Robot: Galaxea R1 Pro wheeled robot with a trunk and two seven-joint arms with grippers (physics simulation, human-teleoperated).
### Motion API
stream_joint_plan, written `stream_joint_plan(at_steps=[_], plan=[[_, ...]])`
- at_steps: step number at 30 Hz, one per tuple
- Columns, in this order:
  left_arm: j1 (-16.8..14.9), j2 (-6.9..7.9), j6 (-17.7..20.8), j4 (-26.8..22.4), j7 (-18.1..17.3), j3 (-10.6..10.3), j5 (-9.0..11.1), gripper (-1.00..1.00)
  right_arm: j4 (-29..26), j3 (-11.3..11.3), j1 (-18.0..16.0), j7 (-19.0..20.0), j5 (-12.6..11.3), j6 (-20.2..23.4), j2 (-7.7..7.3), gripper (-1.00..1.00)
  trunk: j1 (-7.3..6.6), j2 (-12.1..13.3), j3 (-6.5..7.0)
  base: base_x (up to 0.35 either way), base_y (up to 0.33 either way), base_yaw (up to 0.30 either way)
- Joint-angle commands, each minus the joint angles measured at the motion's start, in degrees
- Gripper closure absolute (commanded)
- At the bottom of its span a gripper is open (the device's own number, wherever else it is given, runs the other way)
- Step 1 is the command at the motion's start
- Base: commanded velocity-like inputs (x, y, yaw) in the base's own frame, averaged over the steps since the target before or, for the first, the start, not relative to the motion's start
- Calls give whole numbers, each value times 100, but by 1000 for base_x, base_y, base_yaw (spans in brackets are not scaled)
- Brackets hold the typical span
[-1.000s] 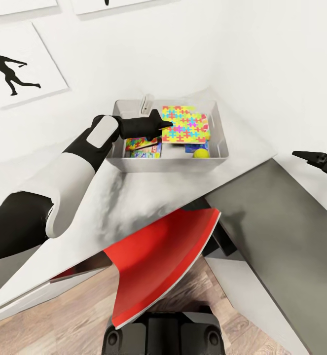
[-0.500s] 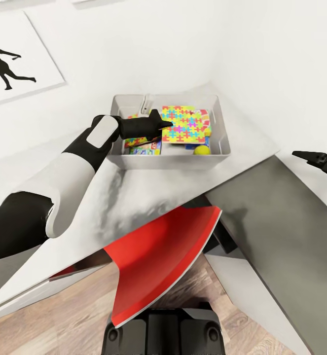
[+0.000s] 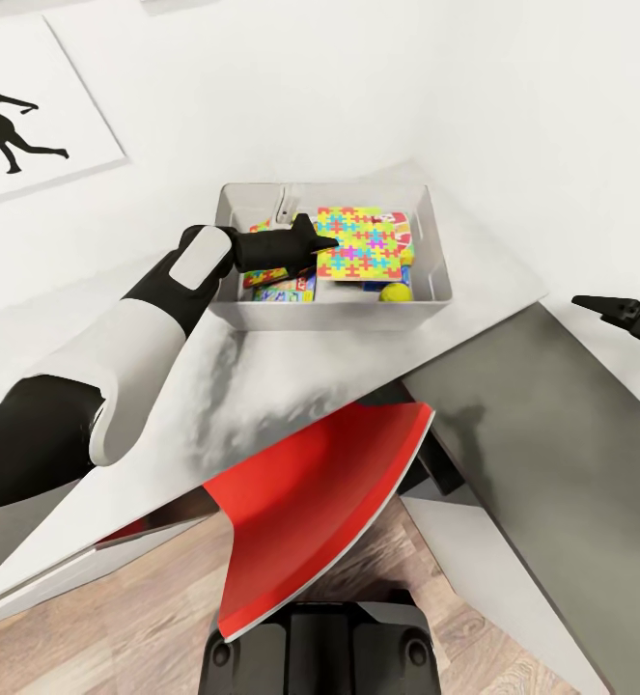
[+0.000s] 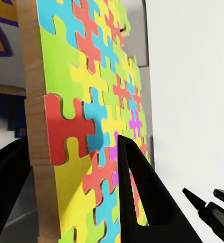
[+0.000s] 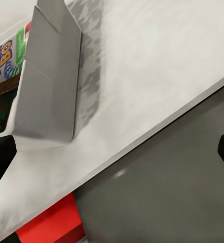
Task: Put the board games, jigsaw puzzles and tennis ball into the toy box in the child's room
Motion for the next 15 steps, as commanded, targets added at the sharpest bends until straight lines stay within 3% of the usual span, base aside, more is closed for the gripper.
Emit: stream_joint_plan(at_steps=[1,4,5,15], plan=[[-5,2,2,6,-34,-12,-19,100,1,-4,-6,48,48,27,-1,-100,3,-9,-7,0,0,0],[-5,2,1,6,-34,-12,-20,100,1,-4,-8,48,48,27,-1,-100,3,-9,-8,0,0,0],[-5,2,2,6,-34,-12,-21,-100,1,-4,-8,48,48,27,-1,-100,3,-9,-9,0,0,0],[3,6,7,3,-27,-4,-22,-100,1,-3,-10,48,48,27,-1,-100,3,-9,-9,0,0,0]])
